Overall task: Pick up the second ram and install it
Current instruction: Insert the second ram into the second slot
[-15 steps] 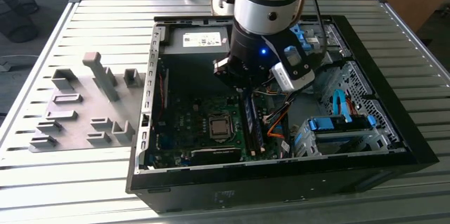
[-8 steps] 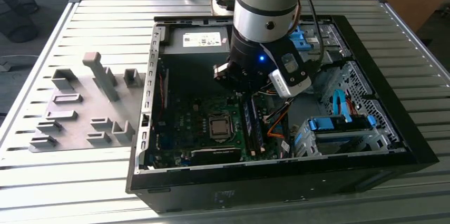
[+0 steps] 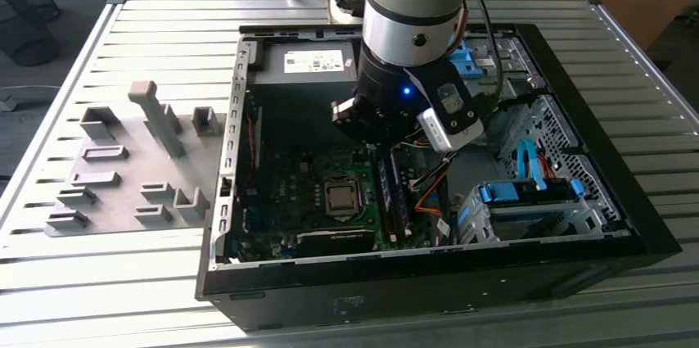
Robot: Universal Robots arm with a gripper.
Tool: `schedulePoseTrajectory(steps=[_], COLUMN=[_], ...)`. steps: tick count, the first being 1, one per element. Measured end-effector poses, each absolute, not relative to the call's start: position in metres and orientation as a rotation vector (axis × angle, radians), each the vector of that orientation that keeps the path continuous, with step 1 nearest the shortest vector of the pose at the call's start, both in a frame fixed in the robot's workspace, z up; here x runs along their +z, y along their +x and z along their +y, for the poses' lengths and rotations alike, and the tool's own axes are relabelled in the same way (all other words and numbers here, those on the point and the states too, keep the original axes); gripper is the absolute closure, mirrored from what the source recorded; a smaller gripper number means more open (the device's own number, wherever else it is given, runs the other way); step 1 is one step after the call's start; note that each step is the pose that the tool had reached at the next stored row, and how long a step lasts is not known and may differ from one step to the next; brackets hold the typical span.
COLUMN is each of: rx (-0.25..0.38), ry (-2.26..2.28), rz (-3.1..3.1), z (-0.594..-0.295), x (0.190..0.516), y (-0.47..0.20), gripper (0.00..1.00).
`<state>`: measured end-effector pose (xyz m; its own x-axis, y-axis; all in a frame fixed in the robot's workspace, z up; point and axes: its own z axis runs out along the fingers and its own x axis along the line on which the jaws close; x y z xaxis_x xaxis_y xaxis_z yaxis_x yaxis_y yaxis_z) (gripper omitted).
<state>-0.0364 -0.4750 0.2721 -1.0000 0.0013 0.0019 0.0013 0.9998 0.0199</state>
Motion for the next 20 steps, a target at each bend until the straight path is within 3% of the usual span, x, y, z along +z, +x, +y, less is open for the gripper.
schedulePoseTrajectory(steps=[20], rx=[-0.031], ry=[-0.009], rz=[-3.125], z=[-0.475], x=[0.248], y=[-0.027], gripper=[0.86])
